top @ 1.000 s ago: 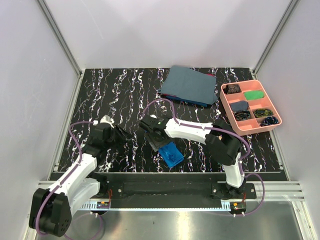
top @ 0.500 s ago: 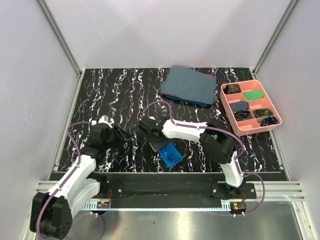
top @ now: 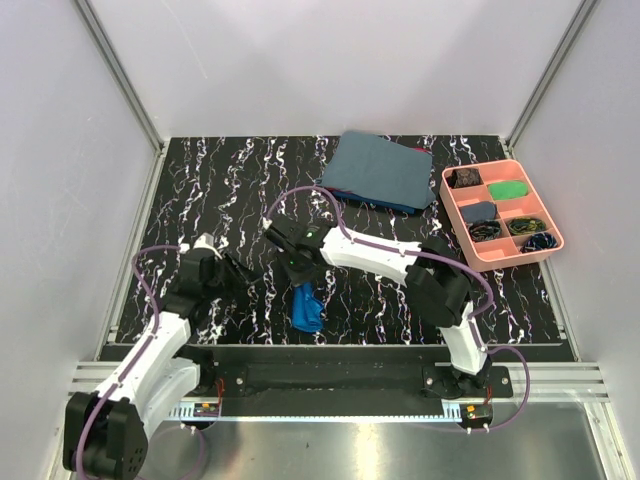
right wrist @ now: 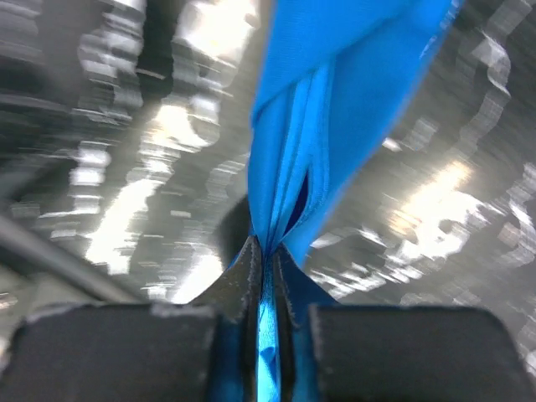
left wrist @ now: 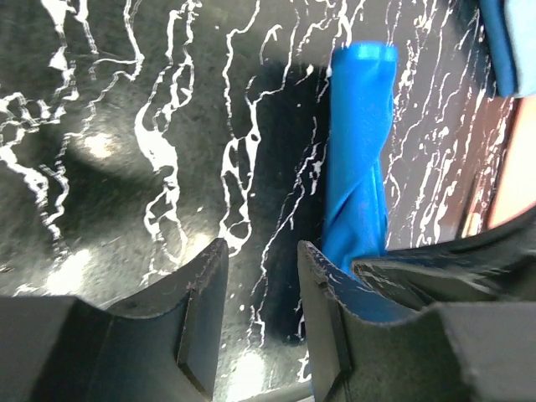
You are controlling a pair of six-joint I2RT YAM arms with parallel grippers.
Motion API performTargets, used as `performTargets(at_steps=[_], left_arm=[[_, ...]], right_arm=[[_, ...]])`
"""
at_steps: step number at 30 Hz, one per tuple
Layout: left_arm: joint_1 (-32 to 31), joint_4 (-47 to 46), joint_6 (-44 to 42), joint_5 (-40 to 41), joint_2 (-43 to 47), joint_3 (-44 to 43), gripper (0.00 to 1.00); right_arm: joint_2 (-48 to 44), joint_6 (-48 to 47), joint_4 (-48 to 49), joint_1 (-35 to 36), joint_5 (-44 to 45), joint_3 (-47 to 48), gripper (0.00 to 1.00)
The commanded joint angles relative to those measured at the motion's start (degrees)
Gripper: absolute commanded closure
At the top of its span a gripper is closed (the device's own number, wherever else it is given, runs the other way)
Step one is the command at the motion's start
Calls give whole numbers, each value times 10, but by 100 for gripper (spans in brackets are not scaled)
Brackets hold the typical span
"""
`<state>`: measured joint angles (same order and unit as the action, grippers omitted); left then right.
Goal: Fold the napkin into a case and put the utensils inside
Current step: Turn over the smaller rectangle-folded napkin at the center of the board.
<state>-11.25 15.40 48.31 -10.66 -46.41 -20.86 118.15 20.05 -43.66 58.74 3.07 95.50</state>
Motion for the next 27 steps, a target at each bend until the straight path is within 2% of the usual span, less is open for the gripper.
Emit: performTargets(at_steps=[1,2,4,5,6,10,13,21,24,27], left_arm=[[10,44,-39,20,38,-35,59],[13,51,-43,27,49,-37,58],[15,75,-52,35,62,-48,58],[15,83,-58,45,71,-52,58],[15,100,-66,51,75,-57,58],[16,114,-79,58,85,-65,60],[16,108,-70,49,78,-62,60],[15,11,-59,-16,10,-54,62],[14,-23,-56,-25,-26,-56,62],[8,-60,-47,-40,-67,-59,62]], right_arm=[[-36,30,72,-24,-142,20,97],[-41,41,97,-34,-204,7,100],[-52,83,191,-64,-272,-43,100],[-54,99,226,-73,-338,-63,100],[-56,117,306,-81,-366,-104,100],[-45,197,473,-115,-481,-191,100],[-31,267,616,-132,-528,-261,100],[-29,328,771,-192,-590,-385,97],[-27,327,780,-213,-605,-410,96],[-33,312,772,-244,-609,-439,89]])
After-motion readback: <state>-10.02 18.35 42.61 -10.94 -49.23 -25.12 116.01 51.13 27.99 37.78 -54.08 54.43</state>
